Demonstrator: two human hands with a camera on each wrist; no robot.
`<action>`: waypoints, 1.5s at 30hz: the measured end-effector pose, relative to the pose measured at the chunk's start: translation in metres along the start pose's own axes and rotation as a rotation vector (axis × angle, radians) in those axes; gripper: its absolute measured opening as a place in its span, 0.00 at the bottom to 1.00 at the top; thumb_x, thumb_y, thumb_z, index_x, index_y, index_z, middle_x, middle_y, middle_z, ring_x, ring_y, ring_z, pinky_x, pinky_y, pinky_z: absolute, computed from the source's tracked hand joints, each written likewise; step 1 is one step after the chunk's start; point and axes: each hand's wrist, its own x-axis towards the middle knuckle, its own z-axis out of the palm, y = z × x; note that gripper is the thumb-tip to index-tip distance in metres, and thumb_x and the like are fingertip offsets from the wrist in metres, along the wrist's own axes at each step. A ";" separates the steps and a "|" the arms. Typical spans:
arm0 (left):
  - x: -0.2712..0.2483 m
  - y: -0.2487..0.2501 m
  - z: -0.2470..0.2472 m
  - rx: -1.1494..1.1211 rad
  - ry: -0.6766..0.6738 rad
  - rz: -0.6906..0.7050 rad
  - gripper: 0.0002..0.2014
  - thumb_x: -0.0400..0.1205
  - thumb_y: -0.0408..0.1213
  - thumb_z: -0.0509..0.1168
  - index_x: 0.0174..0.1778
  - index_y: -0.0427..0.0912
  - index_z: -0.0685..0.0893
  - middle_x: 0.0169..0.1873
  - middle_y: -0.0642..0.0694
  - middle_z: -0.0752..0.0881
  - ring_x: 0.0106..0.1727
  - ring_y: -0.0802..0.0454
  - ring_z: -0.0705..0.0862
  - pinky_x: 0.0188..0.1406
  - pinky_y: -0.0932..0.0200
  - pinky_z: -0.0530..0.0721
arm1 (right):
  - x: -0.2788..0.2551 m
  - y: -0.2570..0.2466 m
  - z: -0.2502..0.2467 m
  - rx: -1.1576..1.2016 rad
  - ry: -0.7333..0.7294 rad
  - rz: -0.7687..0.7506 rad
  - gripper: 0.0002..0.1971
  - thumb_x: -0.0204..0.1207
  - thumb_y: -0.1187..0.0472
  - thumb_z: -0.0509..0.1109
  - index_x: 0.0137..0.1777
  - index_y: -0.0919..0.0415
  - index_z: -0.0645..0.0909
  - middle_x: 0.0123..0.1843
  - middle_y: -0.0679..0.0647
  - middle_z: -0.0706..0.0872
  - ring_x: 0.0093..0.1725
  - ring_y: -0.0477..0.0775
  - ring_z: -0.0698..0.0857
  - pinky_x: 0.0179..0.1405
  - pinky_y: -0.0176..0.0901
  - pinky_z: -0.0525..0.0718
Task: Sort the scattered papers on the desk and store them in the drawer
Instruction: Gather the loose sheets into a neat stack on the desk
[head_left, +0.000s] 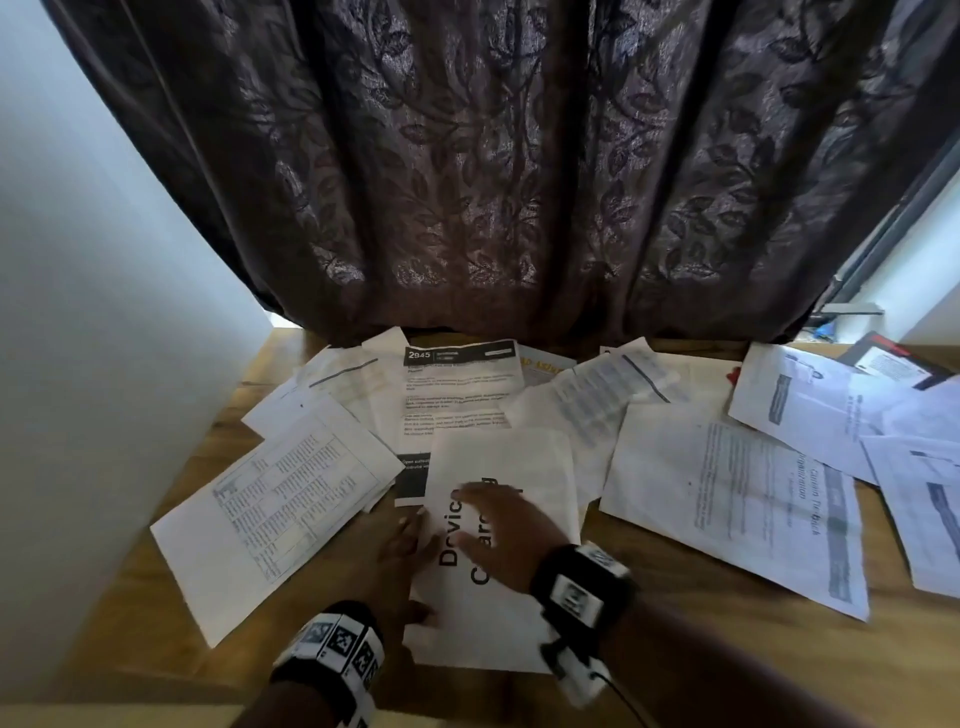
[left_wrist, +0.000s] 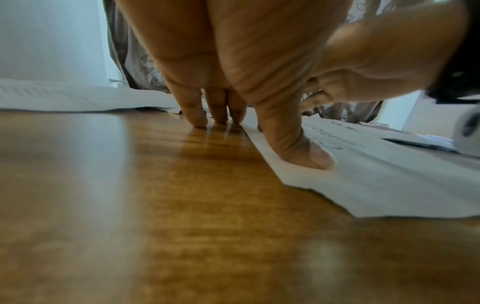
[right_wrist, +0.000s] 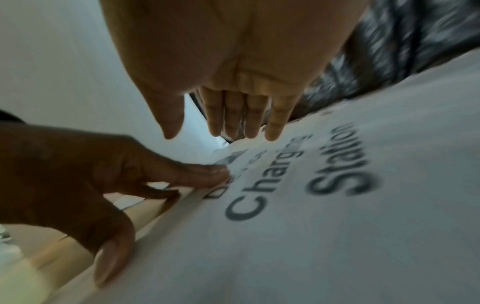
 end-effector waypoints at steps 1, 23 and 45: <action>0.001 0.001 0.000 -0.109 -0.005 -0.050 0.52 0.67 0.60 0.78 0.84 0.59 0.58 0.84 0.57 0.46 0.87 0.46 0.46 0.86 0.48 0.49 | 0.017 -0.009 0.009 0.003 -0.066 -0.054 0.33 0.81 0.41 0.64 0.84 0.51 0.68 0.86 0.50 0.67 0.85 0.53 0.65 0.85 0.52 0.63; 0.004 -0.001 -0.012 0.150 -0.041 0.068 0.51 0.75 0.55 0.73 0.85 0.57 0.45 0.83 0.52 0.32 0.86 0.47 0.35 0.85 0.46 0.37 | 0.024 0.026 -0.021 -0.386 -0.138 0.021 0.69 0.62 0.20 0.69 0.88 0.56 0.31 0.89 0.54 0.31 0.88 0.58 0.34 0.88 0.62 0.43; 0.006 -0.008 -0.020 0.326 -0.148 0.179 0.53 0.75 0.67 0.65 0.86 0.52 0.39 0.85 0.43 0.33 0.86 0.42 0.35 0.83 0.41 0.37 | -0.066 0.039 -0.018 -0.402 -0.228 0.468 0.74 0.55 0.17 0.69 0.86 0.51 0.27 0.85 0.43 0.26 0.85 0.49 0.27 0.84 0.55 0.28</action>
